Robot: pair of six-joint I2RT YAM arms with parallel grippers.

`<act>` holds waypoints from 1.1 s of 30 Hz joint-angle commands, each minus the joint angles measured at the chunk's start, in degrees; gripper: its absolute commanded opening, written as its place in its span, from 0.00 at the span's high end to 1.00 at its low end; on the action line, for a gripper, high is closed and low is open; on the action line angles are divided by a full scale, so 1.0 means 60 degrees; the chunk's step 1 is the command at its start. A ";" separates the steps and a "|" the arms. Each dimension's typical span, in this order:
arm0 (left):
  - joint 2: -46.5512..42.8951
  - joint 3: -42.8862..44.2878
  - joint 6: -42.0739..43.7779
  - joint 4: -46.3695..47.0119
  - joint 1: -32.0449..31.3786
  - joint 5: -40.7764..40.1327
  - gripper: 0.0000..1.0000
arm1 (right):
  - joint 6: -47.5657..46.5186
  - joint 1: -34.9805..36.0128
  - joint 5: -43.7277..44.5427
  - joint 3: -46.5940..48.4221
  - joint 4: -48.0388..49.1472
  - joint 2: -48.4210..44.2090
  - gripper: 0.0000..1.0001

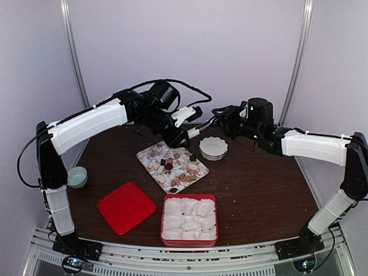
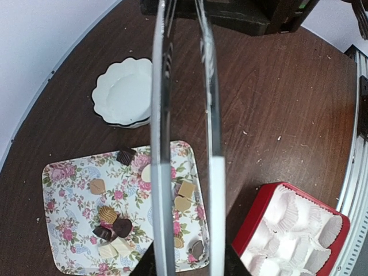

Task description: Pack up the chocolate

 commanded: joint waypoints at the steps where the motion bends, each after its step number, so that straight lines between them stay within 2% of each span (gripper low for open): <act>1: -0.0173 -0.0181 0.0316 -0.0003 -0.0115 0.0229 0.67 | 0.0039 0.0026 -0.0023 0.0222 0.0291 -0.0055 0.62; 7: -0.0699 -0.0898 0.0246 0.0604 -0.0116 -0.0044 0.63 | 0.0326 -0.0004 0.0004 -0.0064 0.0552 -0.0081 0.62; 19: -0.1294 -0.1671 -0.0124 0.1842 -0.0110 -0.0426 0.67 | 0.0845 -0.0004 -0.0123 -0.0295 0.0971 0.0042 0.63; 29: -0.1397 -0.1884 -0.0084 0.2140 -0.0108 -0.0556 0.80 | 0.0898 -0.0004 -0.0210 -0.0289 0.1042 0.0057 0.62; 31: -0.1424 -0.1884 -0.0101 0.2127 -0.0110 -0.0631 0.82 | 0.0842 -0.0017 -0.0237 -0.0254 0.0994 0.0055 0.59; 33: -0.1464 -0.1878 -0.0148 0.2126 -0.0111 -0.0714 0.84 | 0.0772 -0.0032 -0.0243 -0.0226 0.0905 0.0044 0.51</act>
